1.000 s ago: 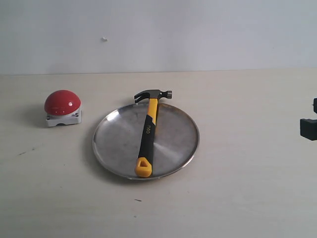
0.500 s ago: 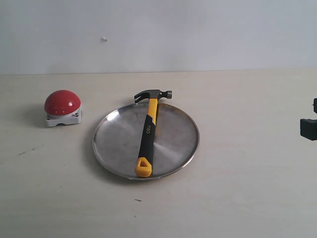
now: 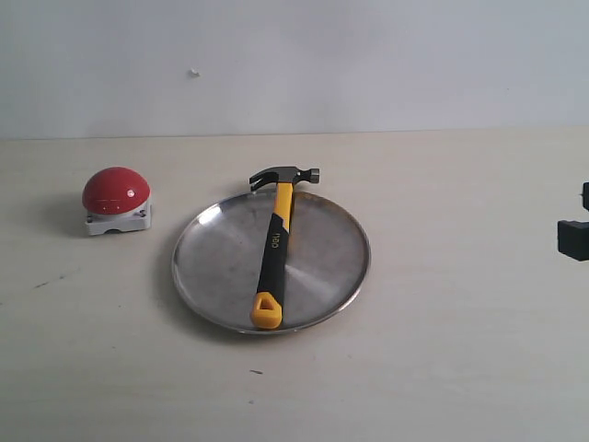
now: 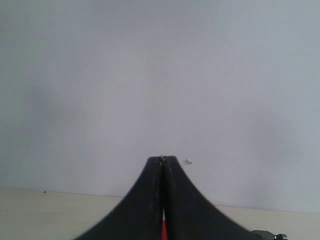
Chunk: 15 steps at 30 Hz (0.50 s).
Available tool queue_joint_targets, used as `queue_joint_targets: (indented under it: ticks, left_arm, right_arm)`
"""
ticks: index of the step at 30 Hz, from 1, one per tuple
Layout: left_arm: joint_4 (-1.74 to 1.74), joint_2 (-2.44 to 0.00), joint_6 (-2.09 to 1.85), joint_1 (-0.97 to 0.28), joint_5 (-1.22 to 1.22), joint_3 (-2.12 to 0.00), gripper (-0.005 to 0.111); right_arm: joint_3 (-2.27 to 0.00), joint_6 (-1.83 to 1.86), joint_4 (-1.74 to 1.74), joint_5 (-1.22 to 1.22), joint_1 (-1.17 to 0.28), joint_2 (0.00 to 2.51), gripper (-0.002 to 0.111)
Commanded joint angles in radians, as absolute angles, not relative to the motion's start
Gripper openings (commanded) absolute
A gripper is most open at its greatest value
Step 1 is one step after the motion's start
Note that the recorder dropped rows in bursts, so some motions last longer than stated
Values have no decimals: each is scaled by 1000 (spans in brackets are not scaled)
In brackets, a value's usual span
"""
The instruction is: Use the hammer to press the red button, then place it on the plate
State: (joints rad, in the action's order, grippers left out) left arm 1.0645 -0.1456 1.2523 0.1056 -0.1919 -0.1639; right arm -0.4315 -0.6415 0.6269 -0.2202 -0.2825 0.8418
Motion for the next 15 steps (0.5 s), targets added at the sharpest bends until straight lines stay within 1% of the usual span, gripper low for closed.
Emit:
queue_joint_targets:
  ticks: [1,15]
  left_arm:
    - [1064,-84,1247,109,-199,-133,0]
    - [1144,-60,1240,109,-165,-35,0]
  right_arm:
    - [-427,-641,629,-215,-279,835,0]
    - [-427,-641,629,-215,-279,835,0]
